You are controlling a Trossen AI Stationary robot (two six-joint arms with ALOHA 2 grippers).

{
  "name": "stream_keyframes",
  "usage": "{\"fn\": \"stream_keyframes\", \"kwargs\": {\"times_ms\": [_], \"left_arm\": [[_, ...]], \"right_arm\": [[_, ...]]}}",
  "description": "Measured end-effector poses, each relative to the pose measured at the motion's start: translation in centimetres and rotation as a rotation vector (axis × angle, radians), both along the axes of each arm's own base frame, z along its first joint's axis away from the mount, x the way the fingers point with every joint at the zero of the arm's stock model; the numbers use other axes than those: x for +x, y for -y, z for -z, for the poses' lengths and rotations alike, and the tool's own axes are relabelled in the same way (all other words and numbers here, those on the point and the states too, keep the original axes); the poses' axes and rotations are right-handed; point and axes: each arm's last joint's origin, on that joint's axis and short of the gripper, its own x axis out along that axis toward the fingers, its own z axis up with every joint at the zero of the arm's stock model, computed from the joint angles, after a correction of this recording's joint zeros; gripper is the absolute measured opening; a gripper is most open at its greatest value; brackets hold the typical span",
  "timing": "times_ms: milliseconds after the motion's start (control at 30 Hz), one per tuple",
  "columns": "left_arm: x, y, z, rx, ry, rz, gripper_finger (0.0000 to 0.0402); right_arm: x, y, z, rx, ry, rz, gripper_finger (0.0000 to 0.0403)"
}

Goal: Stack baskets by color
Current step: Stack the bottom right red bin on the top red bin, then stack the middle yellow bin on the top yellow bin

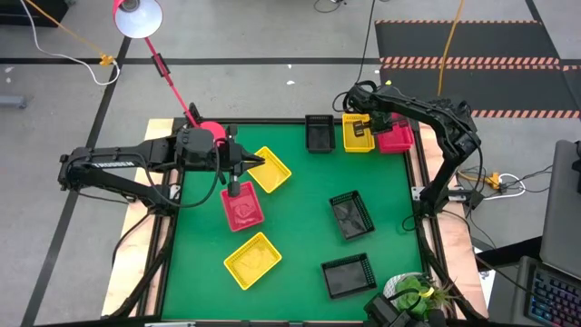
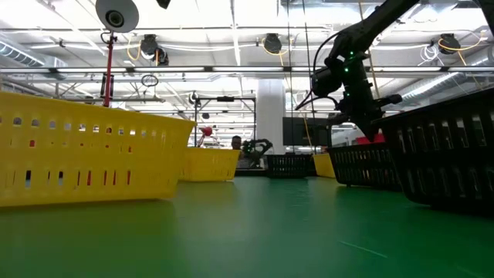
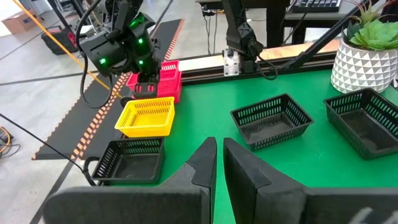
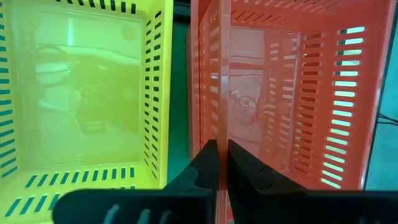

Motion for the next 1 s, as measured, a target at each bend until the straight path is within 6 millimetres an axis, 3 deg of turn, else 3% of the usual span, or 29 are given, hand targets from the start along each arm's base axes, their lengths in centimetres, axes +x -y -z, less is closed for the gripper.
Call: {"fn": "stream_keyframes", "kwargs": {"times_ms": [267, 767, 1000], "left_arm": [[0.0, 0.0, 0.0, 0.0, 0.0, 0.0, 0.0033], [0.0, 0.0, 0.0, -0.003, 0.0, -0.001, 0.0033], [0.0, 0.0, 0.0, -0.003, 0.004, -0.001, 0.0033]], "right_arm": [[0.0, 0.0, 0.0, -0.002, -0.002, 0.0, 0.0017], [-0.1, -0.3, -0.6, -0.016, -0.022, -0.05, 0.0089], [-0.1, -0.8, -1.4, -0.02, 0.021, -0.053, 0.0082]]}}
